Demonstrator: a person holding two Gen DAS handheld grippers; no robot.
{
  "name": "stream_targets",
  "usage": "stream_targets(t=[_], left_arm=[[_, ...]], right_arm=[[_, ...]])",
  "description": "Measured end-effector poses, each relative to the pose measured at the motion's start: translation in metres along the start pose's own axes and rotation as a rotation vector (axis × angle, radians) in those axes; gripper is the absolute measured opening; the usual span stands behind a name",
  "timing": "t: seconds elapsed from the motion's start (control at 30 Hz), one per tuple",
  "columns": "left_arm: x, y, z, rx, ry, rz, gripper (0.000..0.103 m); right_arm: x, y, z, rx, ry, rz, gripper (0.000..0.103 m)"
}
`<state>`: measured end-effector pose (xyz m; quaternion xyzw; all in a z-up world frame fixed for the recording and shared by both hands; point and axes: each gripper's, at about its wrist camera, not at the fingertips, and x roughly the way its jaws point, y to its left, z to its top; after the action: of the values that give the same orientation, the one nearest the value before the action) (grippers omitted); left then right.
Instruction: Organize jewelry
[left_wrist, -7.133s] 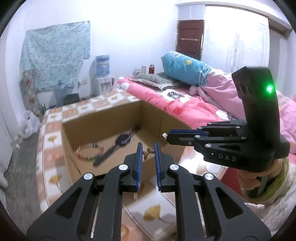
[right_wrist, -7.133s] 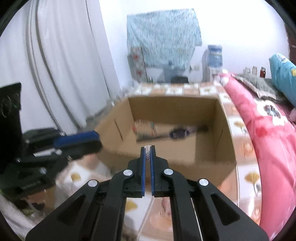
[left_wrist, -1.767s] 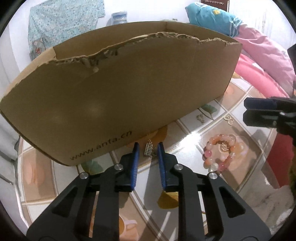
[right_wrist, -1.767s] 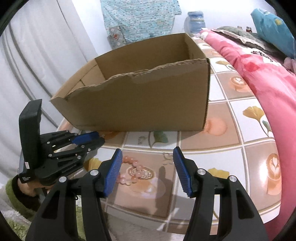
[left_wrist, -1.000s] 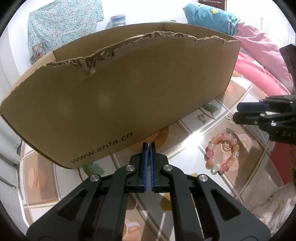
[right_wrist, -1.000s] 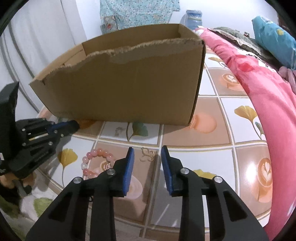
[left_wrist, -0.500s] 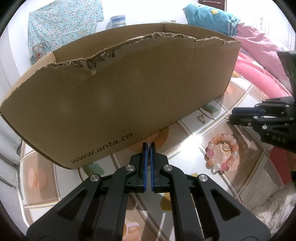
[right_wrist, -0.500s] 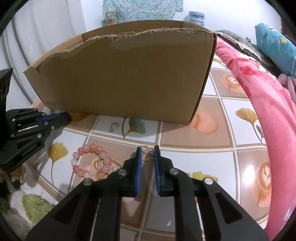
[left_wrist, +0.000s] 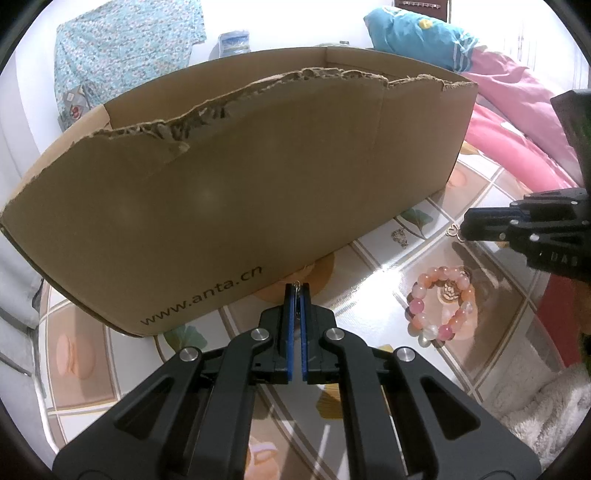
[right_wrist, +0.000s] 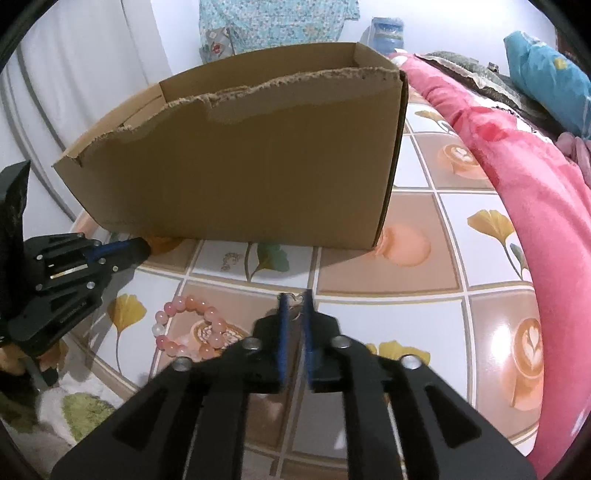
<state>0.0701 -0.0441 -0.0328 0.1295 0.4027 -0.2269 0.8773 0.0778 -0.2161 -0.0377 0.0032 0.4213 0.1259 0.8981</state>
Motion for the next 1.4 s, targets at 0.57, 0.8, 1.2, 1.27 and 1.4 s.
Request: stream_targets(t=[0.57, 0.8, 1.2, 1.27, 1.4], left_arm=[[0.003, 0.001, 0.001, -0.001, -0.003, -0.006, 0.002], [0.000, 0.001, 0.000, -0.001, -0.010, -0.011, 0.002], [-0.006, 0.002, -0.002, 0.001, -0.015, -0.012, 0.002], [-0.006, 0.001, -0.002, 0.000, -0.015, -0.012, 0.002], [-0.005, 0.001, -0.003, -0.001, -0.012, -0.012, 0.002]], right_arm=[[0.010, 0.011, 0.004, -0.099, 0.016, -0.010, 0.013], [0.005, 0.009, 0.006, -0.076, 0.013, 0.002, 0.000], [-0.004, 0.004, -0.001, -0.055, 0.028, -0.015, 0.000], [-0.002, 0.005, -0.003, -0.060, 0.036, -0.027, 0.000], [0.006, 0.003, 0.000, -0.067, 0.048, -0.047, 0.000]])
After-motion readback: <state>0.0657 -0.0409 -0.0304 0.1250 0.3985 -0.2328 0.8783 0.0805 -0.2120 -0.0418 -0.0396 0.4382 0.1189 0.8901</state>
